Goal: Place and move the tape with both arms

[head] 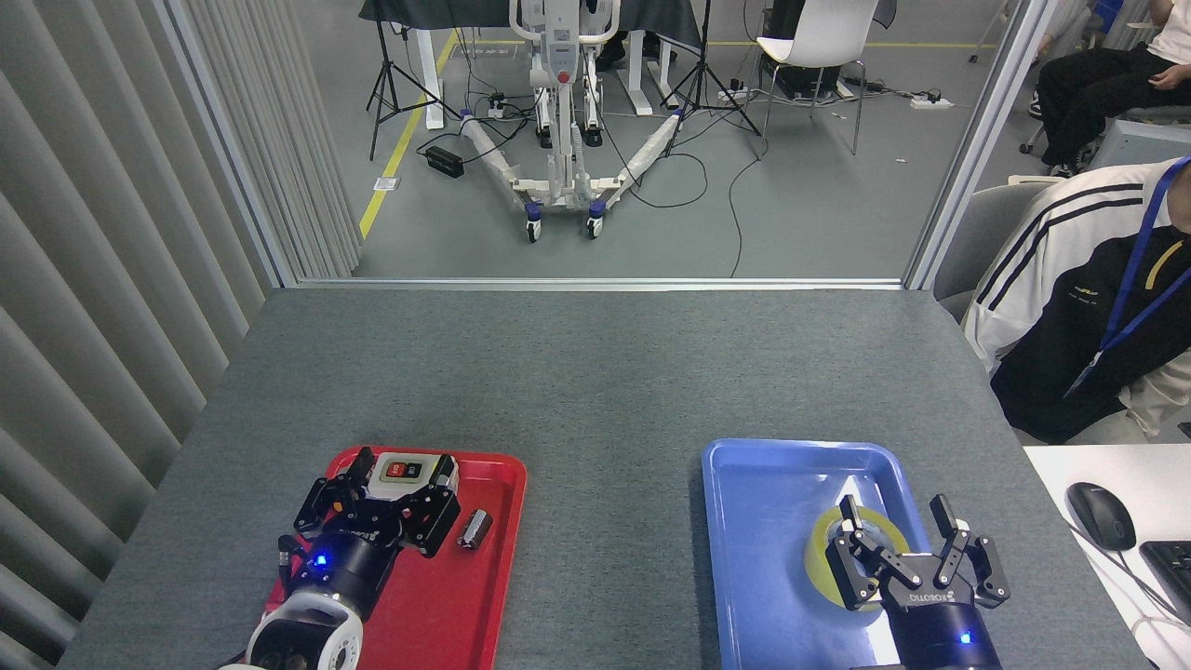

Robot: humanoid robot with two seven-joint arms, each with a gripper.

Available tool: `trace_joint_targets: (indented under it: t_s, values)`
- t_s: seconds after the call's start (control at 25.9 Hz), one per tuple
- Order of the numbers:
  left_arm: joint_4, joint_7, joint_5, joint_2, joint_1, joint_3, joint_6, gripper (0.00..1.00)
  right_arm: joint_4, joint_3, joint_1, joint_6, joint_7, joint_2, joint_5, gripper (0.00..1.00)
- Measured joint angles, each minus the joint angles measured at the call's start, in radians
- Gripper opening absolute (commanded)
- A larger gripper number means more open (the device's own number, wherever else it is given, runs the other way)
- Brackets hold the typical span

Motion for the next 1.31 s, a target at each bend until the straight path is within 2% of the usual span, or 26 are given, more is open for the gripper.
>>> trace_joint_targets:
  t_s: [0.46, 0.73, 1.12, 1.31]
  values:
    - [0.004, 0.000, 0.000, -0.004, -0.007, 0.001, -0.041, 1.00, 0.000, -0.001, 0.001, 0.016, 0.006, 0.001, 0.000, 1.00]
    - [0.044, 0.003, -0.001, -0.013, -0.050, -0.002, -0.071, 1.00, 0.000, -0.001, 0.001, 0.016, 0.006, 0.005, 0.000, 1.00]
    - [0.121, 0.009, -0.003, -0.003, -0.079, -0.002, -0.140, 1.00, 0.000, -0.001, 0.002, 0.016, 0.007, 0.005, 0.000, 1.00]
    - [0.139, 0.012, -0.003, -0.003, -0.077, -0.002, -0.212, 1.00, 0.000, -0.001, 0.001, 0.016, 0.007, 0.005, 0.000, 1.00]
